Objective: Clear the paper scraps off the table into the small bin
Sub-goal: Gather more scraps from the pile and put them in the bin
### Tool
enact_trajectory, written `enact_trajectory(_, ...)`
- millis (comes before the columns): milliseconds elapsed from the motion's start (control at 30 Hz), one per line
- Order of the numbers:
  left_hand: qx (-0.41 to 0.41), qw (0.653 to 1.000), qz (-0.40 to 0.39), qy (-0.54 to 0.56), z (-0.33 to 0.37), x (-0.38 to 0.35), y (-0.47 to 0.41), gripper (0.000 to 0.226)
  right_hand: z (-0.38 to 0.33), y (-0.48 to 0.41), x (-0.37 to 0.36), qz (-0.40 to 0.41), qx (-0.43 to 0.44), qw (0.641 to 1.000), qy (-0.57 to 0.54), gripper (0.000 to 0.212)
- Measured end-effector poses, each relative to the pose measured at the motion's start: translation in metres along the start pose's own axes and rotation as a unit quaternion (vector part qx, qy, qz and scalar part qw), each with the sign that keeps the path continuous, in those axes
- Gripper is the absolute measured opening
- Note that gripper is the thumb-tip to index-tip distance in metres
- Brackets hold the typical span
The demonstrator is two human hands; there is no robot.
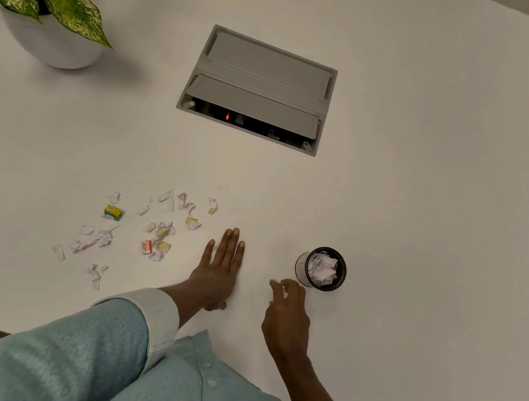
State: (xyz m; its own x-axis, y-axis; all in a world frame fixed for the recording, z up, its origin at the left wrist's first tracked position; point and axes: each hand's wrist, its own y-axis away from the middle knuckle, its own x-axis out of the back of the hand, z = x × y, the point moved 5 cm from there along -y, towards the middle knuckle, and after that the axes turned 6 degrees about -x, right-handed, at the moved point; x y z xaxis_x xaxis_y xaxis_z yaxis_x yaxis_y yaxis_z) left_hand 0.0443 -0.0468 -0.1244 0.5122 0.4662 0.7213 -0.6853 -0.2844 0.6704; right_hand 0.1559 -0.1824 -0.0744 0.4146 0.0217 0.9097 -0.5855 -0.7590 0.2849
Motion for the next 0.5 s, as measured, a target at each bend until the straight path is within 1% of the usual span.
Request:
enact_trajectory(67, 0.000, 1.000, -0.003, 0.005, 0.001, 0.000, -0.001, 0.142, 0.003, 0.001, -0.007, -0.015, 0.008, 0.999, 0.039, 0.065)
enact_trajectory(133, 0.000, 1.000, -0.008, 0.007, 0.000, 0.000, -0.001, 0.142, 0.004, 0.002, -0.009, -0.013, 0.024, 0.998, 0.054, 0.065)
enact_trajectory(233, 0.001, 1.000, -0.011, 0.007, 0.000, 0.000, -0.001, 0.142, 0.007, 0.002, -0.014, -0.030, 0.036, 0.997, 0.056, 0.043)
enact_trajectory(333, 0.003, 1.000, -0.013, 0.007, 0.000, -0.001, -0.002, 0.141, 0.016, -0.003, -0.017, -0.050, 0.024, 0.998, 0.018, 0.021)
enact_trajectory(433, 0.002, 1.000, -0.012, 0.006, 0.000, -0.002, -0.003, 0.141, 0.016, -0.006, -0.008, -0.048, 0.037, 0.998, -0.031, 0.016)
enact_trajectory(500, 0.000, 1.000, -0.012, 0.007, 0.000, -0.001, -0.003, 0.141, 0.010, -0.005, 0.008, -0.005, 0.056, 0.995, -0.077, 0.013)
